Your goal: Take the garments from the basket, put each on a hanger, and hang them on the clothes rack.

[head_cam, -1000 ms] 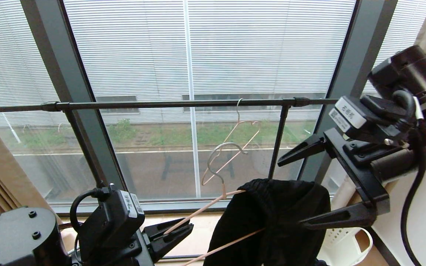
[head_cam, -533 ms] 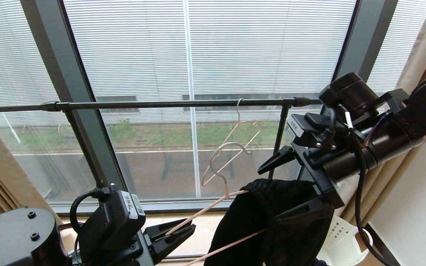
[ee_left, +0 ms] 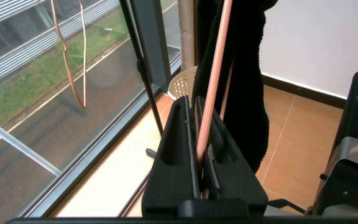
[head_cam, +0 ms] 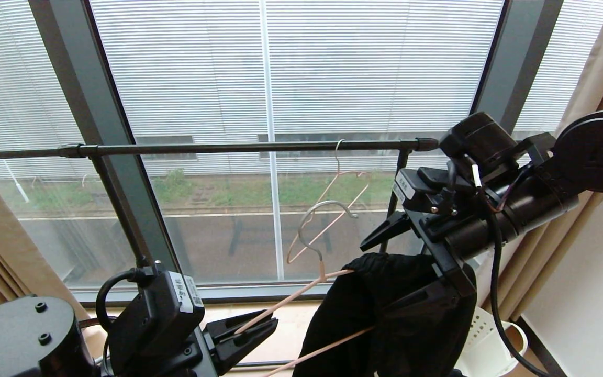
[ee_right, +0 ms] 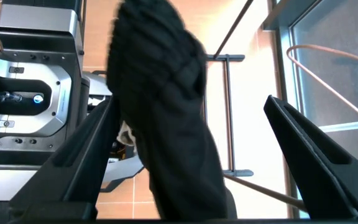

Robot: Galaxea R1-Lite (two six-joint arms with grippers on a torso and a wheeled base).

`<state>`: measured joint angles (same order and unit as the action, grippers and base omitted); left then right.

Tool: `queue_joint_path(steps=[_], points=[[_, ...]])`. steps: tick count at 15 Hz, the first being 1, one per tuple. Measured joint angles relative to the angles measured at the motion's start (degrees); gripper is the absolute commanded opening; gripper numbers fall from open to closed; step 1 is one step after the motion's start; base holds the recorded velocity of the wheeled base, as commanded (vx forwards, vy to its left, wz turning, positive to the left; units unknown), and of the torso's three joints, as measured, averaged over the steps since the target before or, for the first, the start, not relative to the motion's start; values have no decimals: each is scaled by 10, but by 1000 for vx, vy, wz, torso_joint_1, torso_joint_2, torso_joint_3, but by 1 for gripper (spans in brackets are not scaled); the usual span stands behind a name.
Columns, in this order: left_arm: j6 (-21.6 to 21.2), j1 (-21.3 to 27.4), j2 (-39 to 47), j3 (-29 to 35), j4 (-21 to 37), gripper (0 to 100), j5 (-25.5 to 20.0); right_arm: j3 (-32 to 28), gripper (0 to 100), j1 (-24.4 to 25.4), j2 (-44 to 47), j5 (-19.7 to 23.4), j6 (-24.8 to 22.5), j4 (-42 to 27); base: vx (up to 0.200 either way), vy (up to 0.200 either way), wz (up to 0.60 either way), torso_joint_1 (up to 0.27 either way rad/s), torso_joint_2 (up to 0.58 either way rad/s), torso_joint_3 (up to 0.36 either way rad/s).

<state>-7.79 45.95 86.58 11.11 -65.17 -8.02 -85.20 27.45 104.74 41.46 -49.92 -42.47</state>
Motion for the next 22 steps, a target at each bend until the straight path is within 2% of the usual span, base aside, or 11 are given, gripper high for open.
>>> queue_joint_path(steps=[1, 12, 13, 19, 22], points=[[0, 0, 0, 0, 0, 0, 0, 0, 0, 0, 1, 0, 0, 0, 0, 0, 0, 0, 0, 0], [-3, 1, 6, 5, -1, 0, -1, 10, 0, 1, -5, -1, -1, -6, 0, 0, 0, 0, 0, 0], [-9, 0, 7, 5, -2, 100, -5, 11, 0, 1, -7, -1, -1, -6, 0, 0, 0, 0, 0, 0], [0, -21, -4, 0, -3, 100, -16, 27, 0, 1, -24, 0, -1, -5, 0, 0, 0, 0, 0, 0], [79, -73, -39, -5, -2, 100, -62, 31, 0, -15, -33, 0, 2, -3, 0, 0, 0, 0, 0, 0]])
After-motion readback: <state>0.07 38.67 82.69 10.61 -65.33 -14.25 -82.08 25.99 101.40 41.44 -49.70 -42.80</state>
